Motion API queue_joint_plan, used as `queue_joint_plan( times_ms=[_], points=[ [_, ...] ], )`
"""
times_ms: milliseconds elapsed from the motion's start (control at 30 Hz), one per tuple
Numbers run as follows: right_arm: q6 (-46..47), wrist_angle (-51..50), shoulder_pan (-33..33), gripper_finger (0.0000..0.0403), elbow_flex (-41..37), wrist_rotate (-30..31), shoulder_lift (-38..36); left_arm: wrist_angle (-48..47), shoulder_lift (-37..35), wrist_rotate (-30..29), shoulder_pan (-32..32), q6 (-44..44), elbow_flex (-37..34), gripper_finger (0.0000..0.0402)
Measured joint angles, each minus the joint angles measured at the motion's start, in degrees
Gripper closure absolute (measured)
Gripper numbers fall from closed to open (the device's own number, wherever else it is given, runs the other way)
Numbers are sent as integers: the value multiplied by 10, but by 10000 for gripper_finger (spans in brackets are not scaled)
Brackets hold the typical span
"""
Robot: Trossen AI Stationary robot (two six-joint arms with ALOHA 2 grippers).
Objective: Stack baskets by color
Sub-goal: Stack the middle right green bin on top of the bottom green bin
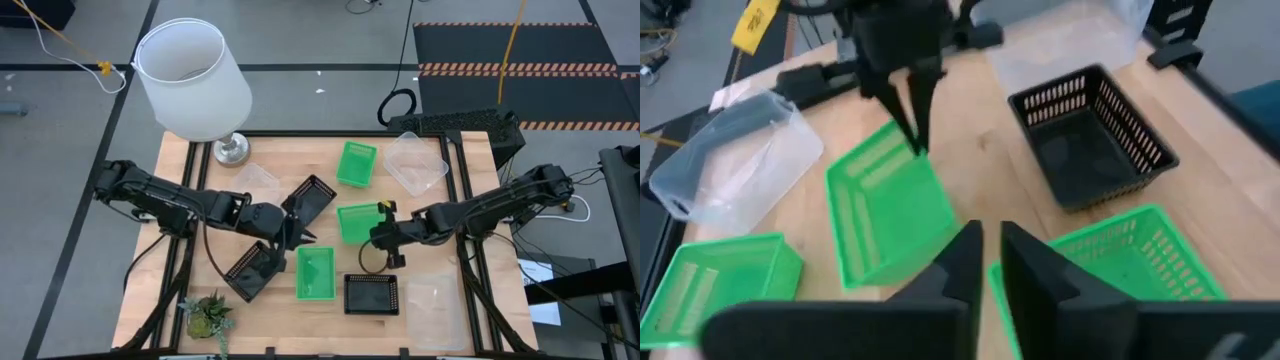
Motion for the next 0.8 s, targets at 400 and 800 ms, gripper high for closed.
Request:
queue_joint_plan(
  times_ms=[400, 800],
  points=[
    [-133, 46, 7, 398, 0, 9, -12, 102, 54, -3, -31, 61, 2, 191],
    [-224, 97, 6, 398, 0, -21, -24, 113, 110, -21, -38, 98, 1, 208]
  ],
)
